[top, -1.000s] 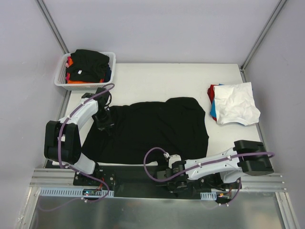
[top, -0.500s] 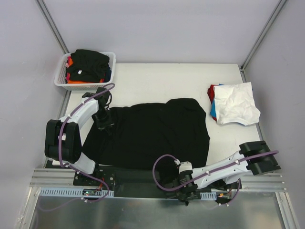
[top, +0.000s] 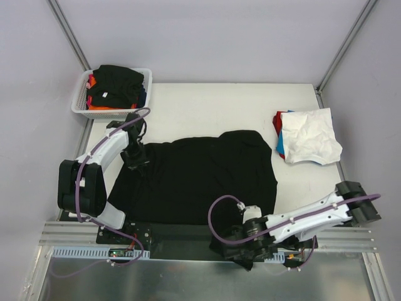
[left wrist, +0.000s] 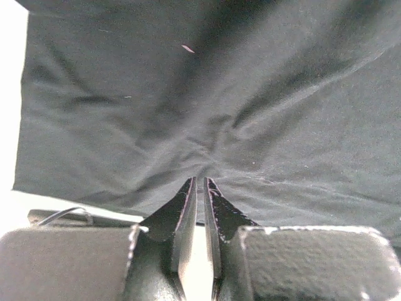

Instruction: Fold and stack the t-shirts

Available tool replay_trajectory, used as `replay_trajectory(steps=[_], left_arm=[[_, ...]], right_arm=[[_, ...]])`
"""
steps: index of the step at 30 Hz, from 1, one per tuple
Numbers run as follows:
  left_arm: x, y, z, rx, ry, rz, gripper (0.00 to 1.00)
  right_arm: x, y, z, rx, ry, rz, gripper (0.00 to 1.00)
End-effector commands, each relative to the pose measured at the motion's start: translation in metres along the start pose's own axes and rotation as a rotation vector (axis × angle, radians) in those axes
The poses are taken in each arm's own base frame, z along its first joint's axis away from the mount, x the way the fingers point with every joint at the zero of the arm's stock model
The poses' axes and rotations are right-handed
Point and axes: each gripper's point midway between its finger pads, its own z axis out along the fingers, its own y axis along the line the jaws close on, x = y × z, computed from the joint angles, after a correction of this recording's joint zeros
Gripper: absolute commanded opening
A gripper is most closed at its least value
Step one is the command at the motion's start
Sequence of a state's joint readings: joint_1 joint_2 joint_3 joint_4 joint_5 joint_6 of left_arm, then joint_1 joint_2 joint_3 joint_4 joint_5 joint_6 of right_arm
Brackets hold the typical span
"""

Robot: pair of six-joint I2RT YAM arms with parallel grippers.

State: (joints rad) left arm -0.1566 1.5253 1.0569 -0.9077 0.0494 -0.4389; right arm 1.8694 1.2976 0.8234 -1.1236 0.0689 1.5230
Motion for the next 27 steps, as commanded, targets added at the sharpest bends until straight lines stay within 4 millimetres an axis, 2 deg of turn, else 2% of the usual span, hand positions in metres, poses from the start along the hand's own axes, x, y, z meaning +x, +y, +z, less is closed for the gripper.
replay_trajectory(steps=[1,3,7,8,13,19,23,25,27], left_arm=[[-0.032,0.015,-0.034,-0.111,-0.168,-0.030,0.11],[-0.052,0.022,-0.046,-0.181,-0.228,-0.031,0.13],[-0.078,0.026,-0.051,-0.254,-0.248,-0.046,0.17],[-0.086,0.024,-0.047,-0.264,-0.239,-0.054,0.17],[-0.102,0.028,-0.023,-0.269,-0.150,-0.121,0.16],[-0.120,0.043,-0.018,-0.295,-0.141,-0.147,0.16],[-0.122,0.064,-0.015,-0.154,-0.104,-0.299,0.18],[-0.125,0.065,-0.019,-0.105,-0.125,-0.310,0.22],[-0.126,0.058,-0.019,-0.042,-0.133,-0.309,0.29]], right_arm=[[-0.047,-0.038,-0.032,0.013,-0.119,0.065,0.73],[-0.059,-0.055,-0.039,-0.016,-0.134,0.099,0.72],[-0.081,-0.076,-0.043,-0.055,-0.154,0.183,0.73],[-0.083,-0.084,-0.044,-0.039,-0.156,0.166,0.73],[-0.096,-0.104,-0.057,-0.018,-0.174,0.163,0.73],[-0.104,-0.113,-0.061,0.018,-0.166,0.137,0.73],[-0.110,-0.117,-0.064,0.037,-0.157,0.123,0.73],[-0.115,-0.118,-0.063,0.046,-0.143,0.102,0.74],[-0.118,-0.116,-0.062,0.060,-0.124,0.077,0.74]])
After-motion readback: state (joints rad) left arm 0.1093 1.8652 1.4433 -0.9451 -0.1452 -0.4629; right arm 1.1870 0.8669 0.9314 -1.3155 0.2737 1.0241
